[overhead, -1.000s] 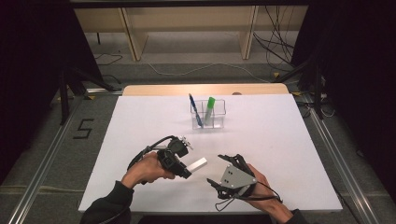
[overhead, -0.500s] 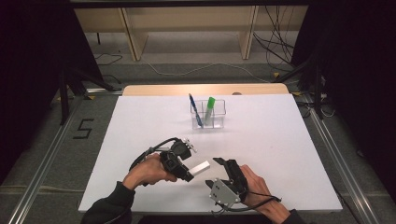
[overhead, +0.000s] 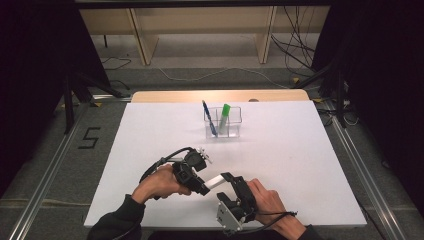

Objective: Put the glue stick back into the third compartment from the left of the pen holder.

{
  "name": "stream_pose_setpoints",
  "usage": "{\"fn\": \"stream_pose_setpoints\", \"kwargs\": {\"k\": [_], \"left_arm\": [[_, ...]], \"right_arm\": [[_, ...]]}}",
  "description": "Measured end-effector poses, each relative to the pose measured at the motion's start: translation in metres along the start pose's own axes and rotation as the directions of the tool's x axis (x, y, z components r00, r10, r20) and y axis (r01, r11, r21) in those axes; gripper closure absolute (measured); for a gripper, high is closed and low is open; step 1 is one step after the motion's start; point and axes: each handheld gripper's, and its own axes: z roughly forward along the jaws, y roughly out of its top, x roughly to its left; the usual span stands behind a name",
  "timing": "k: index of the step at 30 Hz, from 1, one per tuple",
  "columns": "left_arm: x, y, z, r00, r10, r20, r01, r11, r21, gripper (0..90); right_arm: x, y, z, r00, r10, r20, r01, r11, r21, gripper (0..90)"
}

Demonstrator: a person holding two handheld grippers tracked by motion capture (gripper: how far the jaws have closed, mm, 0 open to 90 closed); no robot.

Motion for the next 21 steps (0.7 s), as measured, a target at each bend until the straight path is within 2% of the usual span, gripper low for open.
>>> {"fn": "stream_pose_setpoints", "kwargs": {"k": [3, 4, 6, 9, 12, 14, 16, 21], "left_arm": [[0.0, 0.0, 0.001, 1.0, -0.002, 0.002, 0.002, 1.0, 0.002, 66.4], [0.0, 0.0, 0.001, 1.0, -0.003, 0.003, 0.003, 1.0, 0.003, 66.4], [0.0, 0.0, 0.002, 0.9999, 0.007, 0.007, -0.008, 0.9999, 0.01, 66.3], [0.0, 0.001, 0.004, 0.9999, 0.001, 0.012, -0.002, 0.9998, 0.018, 66.4], [0.0, 0.002, 0.005, 0.9999, 0.003, 0.013, -0.003, 0.9999, 0.017, 66.4], [-0.001, 0.002, 0.006, 0.9998, 0.001, 0.018, -0.002, 0.9999, 0.017, 66.4], [-0.002, 0.002, 0.006, 0.9998, 0.008, 0.02, -0.009, 0.9997, 0.022, 66.4], [-0.002, 0.002, 0.006, 0.9996, 0.011, 0.026, -0.011, 0.9996, 0.024, 66.4]], "right_arm": [[0.004, 0.002, 0.002, 0.9999, -0.015, 0.007, 0.015, 1.0, 0.017, 30.5], [0.005, 0.003, 0.005, 0.9992, -0.035, 0.018, 0.035, 0.999, 0.024, 30.8], [0.005, 0.003, 0.005, 0.9992, -0.035, 0.017, 0.035, 0.999, 0.025, 32.0], [0.007, 0.004, 0.006, 0.9988, -0.045, 0.019, 0.044, 0.999, 0.027, 34.6], [0.009, 0.005, 0.008, 0.9958, -0.087, 0.026, 0.087, 0.996, 0.031, 38.8], [0.01, 0.005, 0.008, 0.9957, -0.089, 0.025, 0.088, 0.995, 0.036, 39.9], [0.012, 0.006, 0.009, 0.9919, -0.124, 0.03, 0.123, 0.992, 0.028, 43.2], [0.014, 0.008, 0.01, 0.9891, -0.145, 0.027, 0.144, 0.989, 0.025, 46.8]]}}
